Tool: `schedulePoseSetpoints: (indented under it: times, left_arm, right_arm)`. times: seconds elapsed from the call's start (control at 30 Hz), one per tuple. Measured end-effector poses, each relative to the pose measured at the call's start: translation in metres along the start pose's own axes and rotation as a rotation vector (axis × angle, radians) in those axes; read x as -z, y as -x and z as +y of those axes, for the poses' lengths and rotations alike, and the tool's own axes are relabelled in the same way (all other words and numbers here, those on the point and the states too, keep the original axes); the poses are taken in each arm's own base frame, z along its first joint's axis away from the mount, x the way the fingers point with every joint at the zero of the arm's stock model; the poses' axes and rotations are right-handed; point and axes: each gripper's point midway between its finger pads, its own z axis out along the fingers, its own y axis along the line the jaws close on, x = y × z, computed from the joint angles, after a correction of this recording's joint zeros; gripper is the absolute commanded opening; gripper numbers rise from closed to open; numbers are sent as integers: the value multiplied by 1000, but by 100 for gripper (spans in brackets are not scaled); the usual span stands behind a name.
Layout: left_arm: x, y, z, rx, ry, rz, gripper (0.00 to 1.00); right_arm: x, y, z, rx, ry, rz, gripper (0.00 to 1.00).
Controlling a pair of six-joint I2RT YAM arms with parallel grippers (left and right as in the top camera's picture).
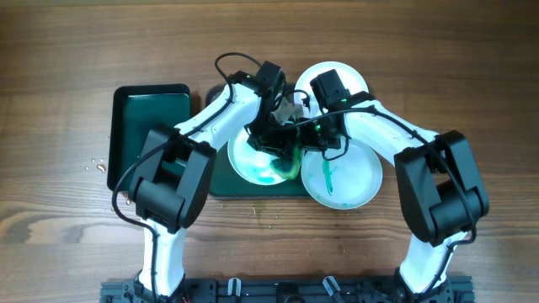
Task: Clean dirty plates on tray and stack at the side
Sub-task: 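Scrub the left plate with the sponge while the right gripper holds the plate rim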
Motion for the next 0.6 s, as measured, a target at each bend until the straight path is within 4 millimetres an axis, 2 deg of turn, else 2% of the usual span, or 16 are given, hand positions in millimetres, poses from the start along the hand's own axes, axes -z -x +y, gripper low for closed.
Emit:
schedulePoseSetpoints:
  times: [0.17,0.37,0.6]
  left_arm:
    - [-1,12,0,-29,-3,-50,4]
    - [3,36,32,68,179,-156,4]
    - [15,43,65,205,430,-240,4]
  right_arm:
    - [0,1,0,-5,-1,-2,4]
    - [1,2,-1,-8,1,-5,4]
    - [1,4,0,-11,5,-14,4]
